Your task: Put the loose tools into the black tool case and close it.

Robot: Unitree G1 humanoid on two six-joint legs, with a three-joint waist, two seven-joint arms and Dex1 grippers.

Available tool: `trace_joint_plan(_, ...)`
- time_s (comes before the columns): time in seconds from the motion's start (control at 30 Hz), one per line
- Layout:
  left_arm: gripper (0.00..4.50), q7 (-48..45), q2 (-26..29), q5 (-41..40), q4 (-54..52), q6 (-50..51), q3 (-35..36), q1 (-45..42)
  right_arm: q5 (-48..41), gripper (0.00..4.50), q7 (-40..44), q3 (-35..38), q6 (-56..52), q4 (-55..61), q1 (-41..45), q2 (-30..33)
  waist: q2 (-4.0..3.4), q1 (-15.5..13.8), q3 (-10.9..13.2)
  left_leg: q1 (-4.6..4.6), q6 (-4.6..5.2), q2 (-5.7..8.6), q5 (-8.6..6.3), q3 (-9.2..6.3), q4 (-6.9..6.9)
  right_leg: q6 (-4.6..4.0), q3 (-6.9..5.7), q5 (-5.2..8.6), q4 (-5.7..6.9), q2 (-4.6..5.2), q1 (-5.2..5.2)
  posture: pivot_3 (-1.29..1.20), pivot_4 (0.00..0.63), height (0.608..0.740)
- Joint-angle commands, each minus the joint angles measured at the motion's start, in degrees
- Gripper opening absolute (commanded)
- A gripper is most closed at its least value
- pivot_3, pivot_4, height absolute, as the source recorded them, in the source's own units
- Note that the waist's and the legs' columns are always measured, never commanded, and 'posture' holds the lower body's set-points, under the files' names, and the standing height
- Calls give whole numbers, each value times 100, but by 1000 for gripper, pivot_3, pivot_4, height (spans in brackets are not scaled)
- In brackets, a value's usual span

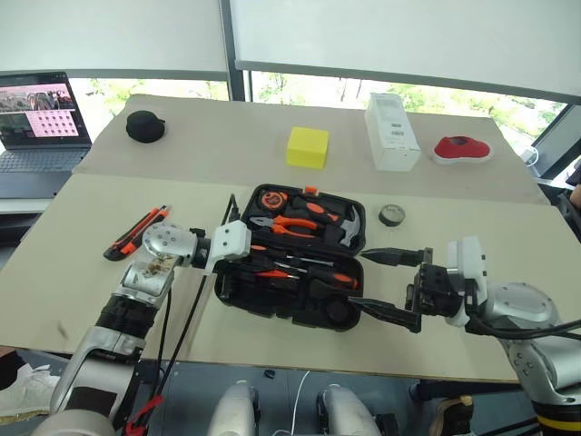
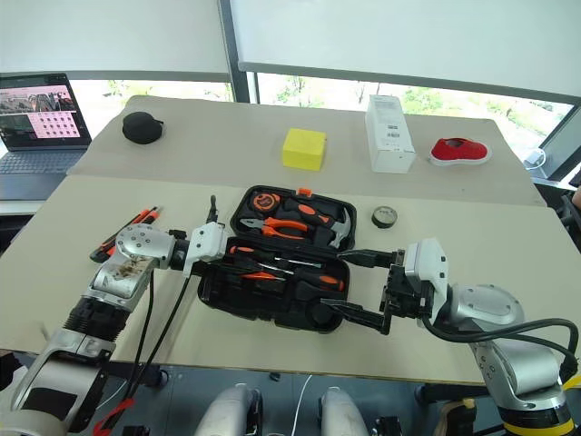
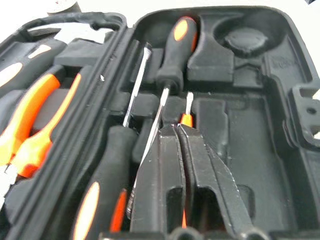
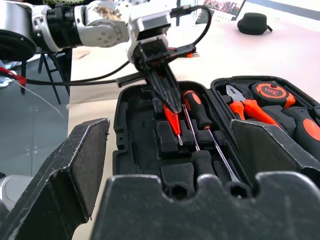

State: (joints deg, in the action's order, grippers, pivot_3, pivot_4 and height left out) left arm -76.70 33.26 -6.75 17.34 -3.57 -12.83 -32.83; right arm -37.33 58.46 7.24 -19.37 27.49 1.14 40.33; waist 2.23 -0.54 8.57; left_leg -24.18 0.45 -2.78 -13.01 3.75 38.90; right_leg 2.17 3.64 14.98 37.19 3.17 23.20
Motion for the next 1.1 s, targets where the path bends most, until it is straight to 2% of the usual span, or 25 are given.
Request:
trace_joint_plan(0.03, 67, 242, -17, 195, 125, -97, -67, 39, -124, 4500, -47, 125, 29, 137, -47, -33, 0, -7, 0, 0, 0, 1, 0, 0, 0, 0, 0, 0, 0, 1, 0, 0, 150, 740)
trace_joint_plan(0.6, 67, 543, 41, 322, -16, 280, -313, 496, -47, 4500, -116, 88, 122, 34, -1, -118, -6, -5, -10, 43, 0, 0, 0, 2, -2, 2, 1, -1, 0, 2, -41, 0, 150, 740)
trace_joint_plan(0.7, 67, 694, 68, 110, -27, 266, -42, 608, 9, 4500, -86, 104, 202, -56, 42, -152, -6, 4, -10, 77, 0, -1, -1, 3, -6, 2, 1, 0, -5, 2, -73, 0, 150, 740)
trace_joint_plan(0.77, 67, 813, 26, -259, -186, 307, 329, 685, 26, 4500, -62, 129, 264, -120, 64, -178, -6, 14, -10, 94, 0, -3, -2, 4, -9, 0, 1, 1, -6, 2, -86, 0, 150, 740)
trace_joint_plan(0.83, 67, 1017, 7, -961, -646, 599, 1000, 917, 52, 4500, -1, 206, 412, -228, 54, -191, -6, 52, -10, 93, 0, -7, -2, 4, -10, -2, 1, 1, -5, 1, -83, 0, 150, 740)
trace_joint_plan(0.93, 795, 1342, 199, -1635, -1523, 960, 1893, 1614, 90, 4500, 108, 385, 687, -433, -28, -202, -5, 138, -8, 82, 0, -12, -2, -13, -17, -3, 3, 1, -2, 1, -67, 0, 150, 740)
trace_joint_plan(1.1, 2790, 2061, 343, -1987, -2574, 1170, 3352, 3374, 302, 4500, 311, 476, 1282, -759, -222, -281, -6, 153, -7, 87, 3, -13, -9, -25, -32, -1, 9, 2, -9, 18, -64, 0, 150, 740)
